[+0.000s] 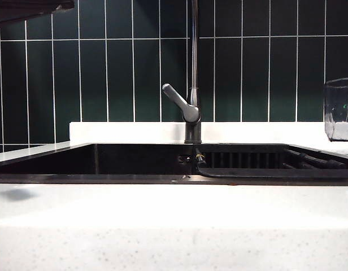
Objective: Pick up the mug next to the sink, go to the faucet to get some water, pour the water into the sink, and finally put the mug back to its place.
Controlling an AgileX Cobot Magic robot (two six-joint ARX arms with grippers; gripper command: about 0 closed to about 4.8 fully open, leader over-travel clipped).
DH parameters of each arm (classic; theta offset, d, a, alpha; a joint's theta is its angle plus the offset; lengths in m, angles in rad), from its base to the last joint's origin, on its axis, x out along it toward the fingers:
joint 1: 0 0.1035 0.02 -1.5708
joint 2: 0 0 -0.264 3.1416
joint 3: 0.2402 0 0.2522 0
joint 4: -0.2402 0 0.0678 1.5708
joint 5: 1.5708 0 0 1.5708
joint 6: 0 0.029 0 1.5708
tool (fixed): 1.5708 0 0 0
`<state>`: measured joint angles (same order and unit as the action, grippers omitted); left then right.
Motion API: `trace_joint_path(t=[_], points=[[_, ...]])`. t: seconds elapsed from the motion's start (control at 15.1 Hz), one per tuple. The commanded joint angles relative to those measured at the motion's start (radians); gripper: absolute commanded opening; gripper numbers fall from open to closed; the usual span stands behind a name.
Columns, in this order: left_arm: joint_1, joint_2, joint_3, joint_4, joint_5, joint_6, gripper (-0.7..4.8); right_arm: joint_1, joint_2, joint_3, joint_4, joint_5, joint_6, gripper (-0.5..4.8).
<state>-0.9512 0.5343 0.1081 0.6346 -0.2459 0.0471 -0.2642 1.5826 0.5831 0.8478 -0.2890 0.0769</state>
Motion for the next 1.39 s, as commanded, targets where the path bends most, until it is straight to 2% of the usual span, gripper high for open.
trace_joint_path(t=[0.07,0.4,0.66,0.79,0.92,1.19,1.39], points=[[0.000,0.001,0.000,0.006,0.004,-0.007,-0.05,0.000,0.011,0.026,0.023,-0.001,-0.037,-0.06],[0.000,0.001,0.000,0.002,0.004,-0.007,-0.05,0.001,0.011,0.026,0.009,0.057,-0.044,-0.06],[0.000,0.001,0.000,0.002,0.004,-0.022,-0.05,0.003,0.011,0.021,-0.010,0.090,0.053,-0.06],[0.000,0.001,0.000,0.002,0.004,-0.022,-0.05,0.019,0.007,0.003,0.000,0.143,0.054,-0.06],[0.000,0.000,0.000,0.002,0.004,-0.021,-0.05,0.052,0.007,-0.037,0.072,0.165,0.047,-0.06],[0.000,0.000,0.000,-0.002,0.004,-0.022,-0.05,0.060,0.008,-0.042,0.077,0.170,0.016,-0.06],[0.000,0.000,0.000,-0.010,0.004,-0.022,-0.05,0.057,0.011,-0.043,0.074,0.171,-0.056,-0.06]])
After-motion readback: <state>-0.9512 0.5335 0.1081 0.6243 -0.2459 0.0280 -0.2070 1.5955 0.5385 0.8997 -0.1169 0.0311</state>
